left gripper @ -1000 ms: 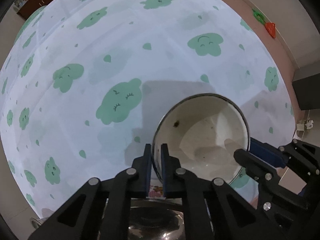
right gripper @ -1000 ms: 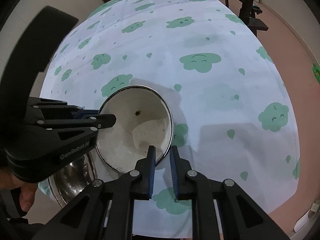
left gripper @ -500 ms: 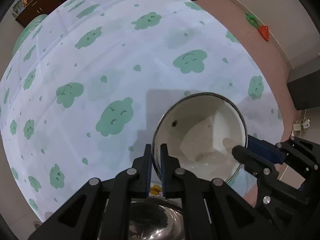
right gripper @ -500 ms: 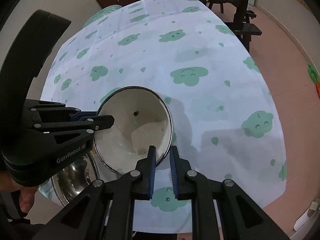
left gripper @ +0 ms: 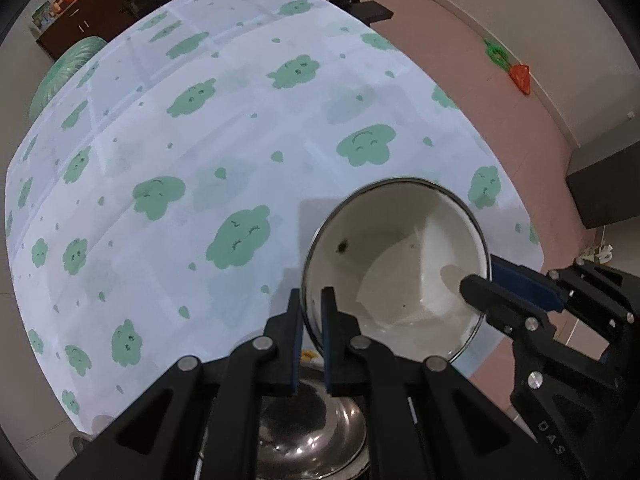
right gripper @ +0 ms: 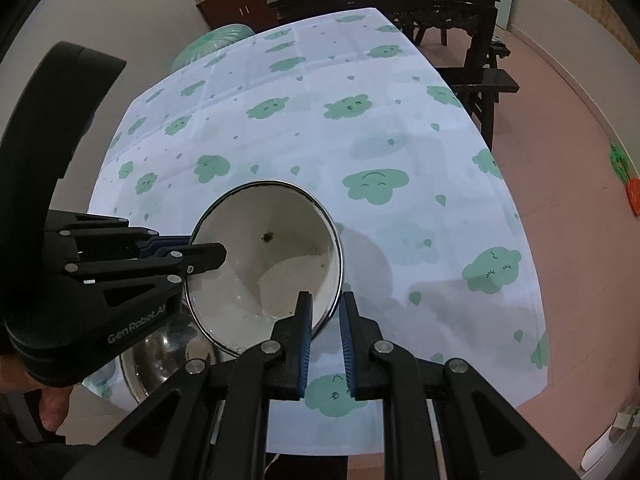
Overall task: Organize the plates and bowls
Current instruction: 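Lift the white enamel bowl off the cloth with both grippers, then carry the white enamel bowl over the steel bowl stack with both grippers, then lower the white enamel bowl into the steel bowl stack with both grippers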
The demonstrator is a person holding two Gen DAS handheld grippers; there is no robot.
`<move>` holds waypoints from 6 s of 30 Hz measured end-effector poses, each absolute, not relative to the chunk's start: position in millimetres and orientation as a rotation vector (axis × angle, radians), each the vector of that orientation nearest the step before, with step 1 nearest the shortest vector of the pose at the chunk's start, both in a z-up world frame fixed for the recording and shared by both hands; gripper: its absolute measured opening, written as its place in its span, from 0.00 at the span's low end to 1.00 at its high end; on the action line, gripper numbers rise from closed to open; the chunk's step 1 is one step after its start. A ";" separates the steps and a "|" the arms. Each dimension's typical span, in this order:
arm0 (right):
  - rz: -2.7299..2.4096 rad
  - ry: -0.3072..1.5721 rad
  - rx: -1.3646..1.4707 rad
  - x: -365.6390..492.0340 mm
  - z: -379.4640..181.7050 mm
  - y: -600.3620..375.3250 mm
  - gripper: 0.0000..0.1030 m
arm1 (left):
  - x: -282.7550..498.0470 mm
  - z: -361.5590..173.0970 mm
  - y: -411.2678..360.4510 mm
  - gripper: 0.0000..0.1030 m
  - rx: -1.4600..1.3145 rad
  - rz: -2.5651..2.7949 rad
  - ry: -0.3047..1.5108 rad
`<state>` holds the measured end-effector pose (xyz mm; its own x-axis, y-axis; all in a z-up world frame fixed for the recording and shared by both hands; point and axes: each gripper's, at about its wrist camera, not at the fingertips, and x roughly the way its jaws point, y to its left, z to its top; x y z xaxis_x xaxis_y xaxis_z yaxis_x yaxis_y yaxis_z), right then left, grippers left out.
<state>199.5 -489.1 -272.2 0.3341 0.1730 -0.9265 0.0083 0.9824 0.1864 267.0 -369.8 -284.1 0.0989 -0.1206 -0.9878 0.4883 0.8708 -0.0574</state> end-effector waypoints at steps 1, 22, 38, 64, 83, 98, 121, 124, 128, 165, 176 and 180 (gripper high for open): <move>0.112 1.224 0.166 198.8 -269.8 -487.4 0.15 | 267.1 -282.8 -370.7 0.05 0.318 -0.460 1.404; 0.183 1.230 0.107 180.6 -248.6 -452.3 0.15 | 242.5 -256.8 -331.6 0.05 0.274 -0.435 1.377; 0.250 1.273 0.058 162.9 -254.3 -410.8 0.15 | 215.7 -268.7 -290.5 0.05 0.254 -0.386 1.411; 0.303 1.326 0.028 140.8 -269.3 -380.1 0.15 | 186.9 -287.6 -260.6 0.05 0.238 -0.341 1.455; 0.323 1.343 0.019 144.2 -278.4 -375.8 0.15 | 187.8 -298.9 -255.1 0.05 0.231 -0.328 1.480; 0.336 1.354 0.016 147.6 -283.1 -373.8 0.15 | 187.9 -309.4 -250.0 0.06 0.216 -0.325 1.509; 0.335 1.374 0.013 150.9 -296.7 -373.1 0.15 | 189.7 -330.3 -249.0 0.07 0.213 -0.318 1.542; 0.334 1.376 0.001 151.6 -297.8 -372.2 0.15 | 190.1 -331.7 -248.1 0.07 0.210 -0.319 1.543; 0.333 1.380 0.001 153.0 -299.8 -372.5 0.15 | 190.1 -335.6 -246.1 0.07 0.208 -0.320 1.544; 0.322 1.364 -0.042 156.3 -305.9 -372.3 0.15 | 183.2 -350.8 -246.1 0.07 0.205 -0.314 1.548; 0.326 1.367 -0.065 156.6 -305.8 -370.8 0.15 | 185.9 -343.7 -246.4 0.07 0.209 -0.317 1.546; 0.327 1.366 -0.067 155.5 -306.6 -370.5 0.15 | 187.7 -342.2 -246.9 0.07 0.207 -0.316 1.547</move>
